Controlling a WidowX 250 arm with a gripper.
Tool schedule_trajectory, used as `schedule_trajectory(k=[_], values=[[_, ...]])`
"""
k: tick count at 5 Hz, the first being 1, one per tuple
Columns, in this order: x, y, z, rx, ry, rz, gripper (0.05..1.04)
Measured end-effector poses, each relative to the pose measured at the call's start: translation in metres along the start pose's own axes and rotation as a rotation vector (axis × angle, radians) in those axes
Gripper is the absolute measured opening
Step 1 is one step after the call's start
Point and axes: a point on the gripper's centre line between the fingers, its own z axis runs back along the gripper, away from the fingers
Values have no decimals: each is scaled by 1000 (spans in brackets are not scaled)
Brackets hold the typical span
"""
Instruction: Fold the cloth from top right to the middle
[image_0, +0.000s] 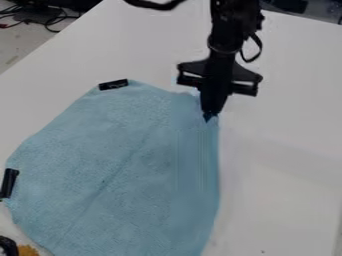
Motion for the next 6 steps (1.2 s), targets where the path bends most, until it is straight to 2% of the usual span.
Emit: schedule_trajectory(k=[1, 2, 4, 5, 6], values=[[-27, 26, -4, 5, -71, 85, 73], [-54, 45, -10, -2, -107, 172, 72], [-98, 80, -29, -13, -142, 281, 72], [-104, 85, -34, -26, -167, 293, 91], [-103, 85, -35, -28, -178, 276, 259]])
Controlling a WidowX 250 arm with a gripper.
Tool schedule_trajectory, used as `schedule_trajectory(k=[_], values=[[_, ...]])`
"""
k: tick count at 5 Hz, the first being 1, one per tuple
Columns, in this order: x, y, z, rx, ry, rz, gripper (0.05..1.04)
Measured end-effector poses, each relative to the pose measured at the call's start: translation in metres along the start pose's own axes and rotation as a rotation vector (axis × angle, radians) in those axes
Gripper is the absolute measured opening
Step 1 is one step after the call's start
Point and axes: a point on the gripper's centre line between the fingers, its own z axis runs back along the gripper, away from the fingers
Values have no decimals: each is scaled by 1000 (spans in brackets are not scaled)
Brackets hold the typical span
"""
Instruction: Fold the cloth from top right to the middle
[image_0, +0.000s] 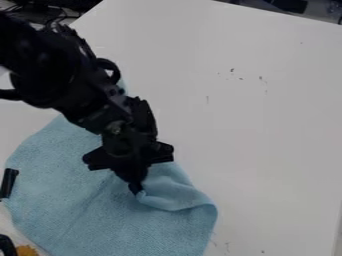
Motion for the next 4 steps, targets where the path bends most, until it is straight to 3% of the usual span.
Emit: schedule_trajectory(k=[2, 3, 4], values=[[7, -1, 6, 70, 28, -36, 846], [20, -7, 24, 124, 49, -84, 1011], [33, -12, 39, 174, 74, -135, 1007]])
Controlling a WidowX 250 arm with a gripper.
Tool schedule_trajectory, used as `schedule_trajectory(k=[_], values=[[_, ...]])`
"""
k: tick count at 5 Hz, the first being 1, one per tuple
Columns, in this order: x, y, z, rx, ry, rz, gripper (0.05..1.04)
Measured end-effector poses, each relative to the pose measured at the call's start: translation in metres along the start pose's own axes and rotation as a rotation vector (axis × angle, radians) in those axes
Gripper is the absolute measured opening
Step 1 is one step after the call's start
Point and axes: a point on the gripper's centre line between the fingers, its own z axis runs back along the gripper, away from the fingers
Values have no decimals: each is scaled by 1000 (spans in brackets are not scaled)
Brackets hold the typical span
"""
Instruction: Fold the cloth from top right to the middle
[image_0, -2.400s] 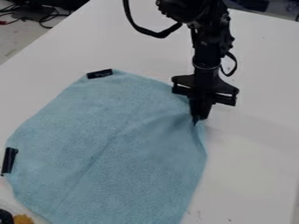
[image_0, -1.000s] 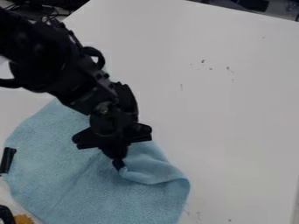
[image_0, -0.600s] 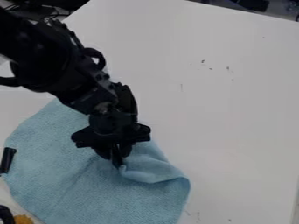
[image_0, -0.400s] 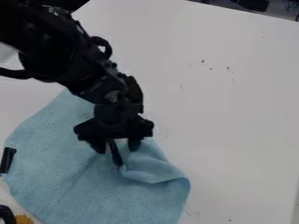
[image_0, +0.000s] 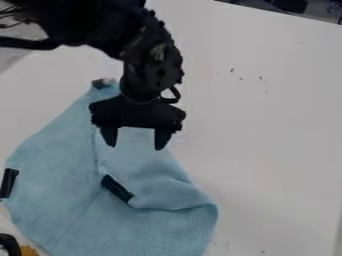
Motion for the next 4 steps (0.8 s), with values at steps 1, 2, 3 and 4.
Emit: schedule_trajectory(k=[1, 2, 3, 4], values=[[19, -7, 19, 14, 59, -129, 1001], [39, -13, 29, 13, 153, -257, 1001], [43, -18, 27, 10, 176, -291, 1001], [43, -18, 27, 9, 178, -293, 1001]])
